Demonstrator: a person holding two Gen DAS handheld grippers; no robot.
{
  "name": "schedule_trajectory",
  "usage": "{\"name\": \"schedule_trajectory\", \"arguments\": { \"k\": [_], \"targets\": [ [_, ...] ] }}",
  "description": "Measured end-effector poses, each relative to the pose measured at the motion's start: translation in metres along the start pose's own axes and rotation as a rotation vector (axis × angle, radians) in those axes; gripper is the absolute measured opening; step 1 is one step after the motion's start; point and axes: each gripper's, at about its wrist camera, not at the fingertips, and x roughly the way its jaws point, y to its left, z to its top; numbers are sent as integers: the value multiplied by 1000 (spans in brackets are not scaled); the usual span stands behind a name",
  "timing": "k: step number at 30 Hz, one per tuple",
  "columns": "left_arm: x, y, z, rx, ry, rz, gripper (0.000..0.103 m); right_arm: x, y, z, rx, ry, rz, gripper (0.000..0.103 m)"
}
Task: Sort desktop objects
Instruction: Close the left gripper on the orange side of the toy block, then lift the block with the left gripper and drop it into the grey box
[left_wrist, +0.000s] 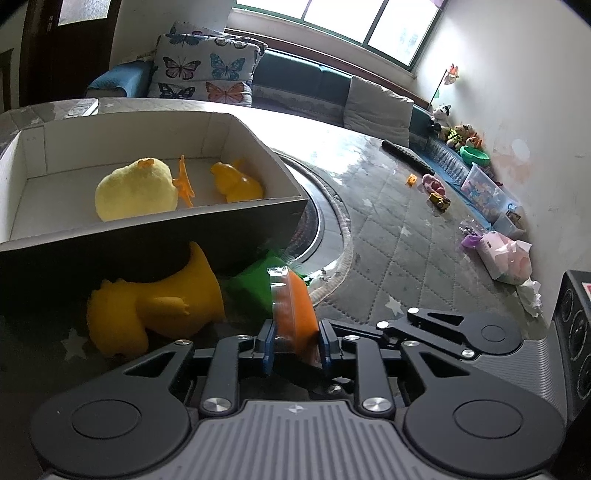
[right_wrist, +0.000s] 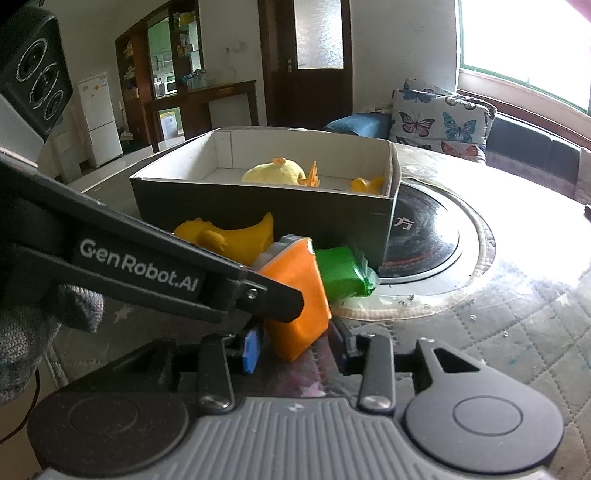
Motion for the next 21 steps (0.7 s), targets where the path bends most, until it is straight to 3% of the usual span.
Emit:
{"name": "schedule_trajectory", "arguments": {
  "k": [10,21],
  "targets": [
    [-25,-3,21,3,-69,-2,25,-18,6,24,-49,-68,5,33],
    [-28,10,79,-22,-147,42,25,-2,0,83,-77,-126,-2,33]
  ]
}}
